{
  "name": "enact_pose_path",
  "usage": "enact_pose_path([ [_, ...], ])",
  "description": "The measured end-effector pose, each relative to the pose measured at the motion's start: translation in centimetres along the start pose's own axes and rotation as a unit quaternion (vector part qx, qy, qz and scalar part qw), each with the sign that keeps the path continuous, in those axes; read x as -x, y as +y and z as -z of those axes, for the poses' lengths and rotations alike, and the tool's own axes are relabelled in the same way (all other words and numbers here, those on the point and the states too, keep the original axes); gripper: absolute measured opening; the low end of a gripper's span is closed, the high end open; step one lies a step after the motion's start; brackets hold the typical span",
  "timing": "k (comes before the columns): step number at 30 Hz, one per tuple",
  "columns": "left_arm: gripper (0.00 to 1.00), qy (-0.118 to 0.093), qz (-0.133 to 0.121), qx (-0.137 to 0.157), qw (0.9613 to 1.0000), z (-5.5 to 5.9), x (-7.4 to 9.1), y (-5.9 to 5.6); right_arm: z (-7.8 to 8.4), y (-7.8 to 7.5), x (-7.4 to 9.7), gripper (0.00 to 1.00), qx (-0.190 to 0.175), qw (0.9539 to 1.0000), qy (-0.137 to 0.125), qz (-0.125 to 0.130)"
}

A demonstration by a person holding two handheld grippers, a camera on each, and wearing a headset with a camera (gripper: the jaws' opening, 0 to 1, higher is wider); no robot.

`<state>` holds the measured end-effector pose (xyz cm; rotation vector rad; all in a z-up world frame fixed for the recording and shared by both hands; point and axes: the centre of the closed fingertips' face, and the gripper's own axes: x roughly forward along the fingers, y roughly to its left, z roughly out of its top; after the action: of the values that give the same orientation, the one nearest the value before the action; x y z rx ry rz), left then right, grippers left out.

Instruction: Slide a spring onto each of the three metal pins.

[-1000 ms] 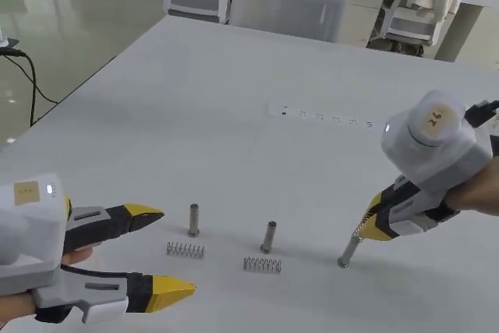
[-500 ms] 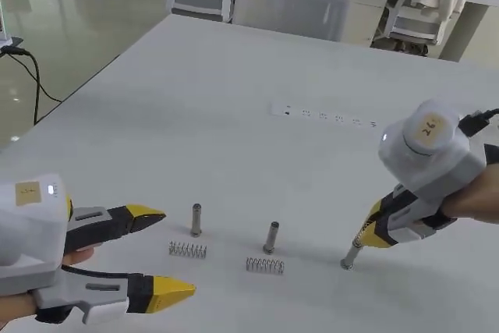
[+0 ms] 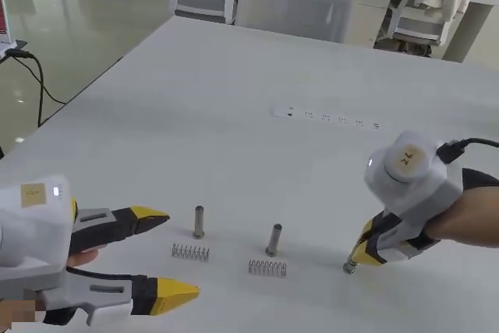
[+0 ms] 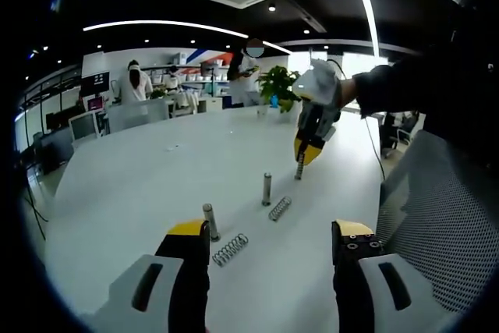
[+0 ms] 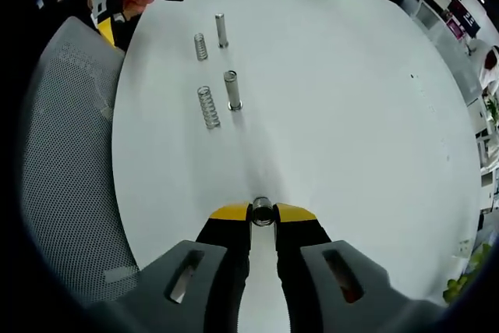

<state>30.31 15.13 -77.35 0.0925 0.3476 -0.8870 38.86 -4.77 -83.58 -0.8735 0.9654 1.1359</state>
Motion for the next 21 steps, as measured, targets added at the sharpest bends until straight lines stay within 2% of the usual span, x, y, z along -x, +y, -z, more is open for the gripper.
enact_pose_path([
  [8, 0.62, 0.000, -0.001, 0.001, 1.0000, 0.08, 0.02, -0.06, 0.80, 0.25, -0.89, 0.13, 0.003, 0.9999, 0.013, 0.000],
  [21, 0.62, -0.003, -0.002, 0.002, 1.0000, 0.04, -0.05, -0.04, 0.72, 0.02, -0.84, 0.17, 0.003, 0.9999, 0.010, 0.001],
])
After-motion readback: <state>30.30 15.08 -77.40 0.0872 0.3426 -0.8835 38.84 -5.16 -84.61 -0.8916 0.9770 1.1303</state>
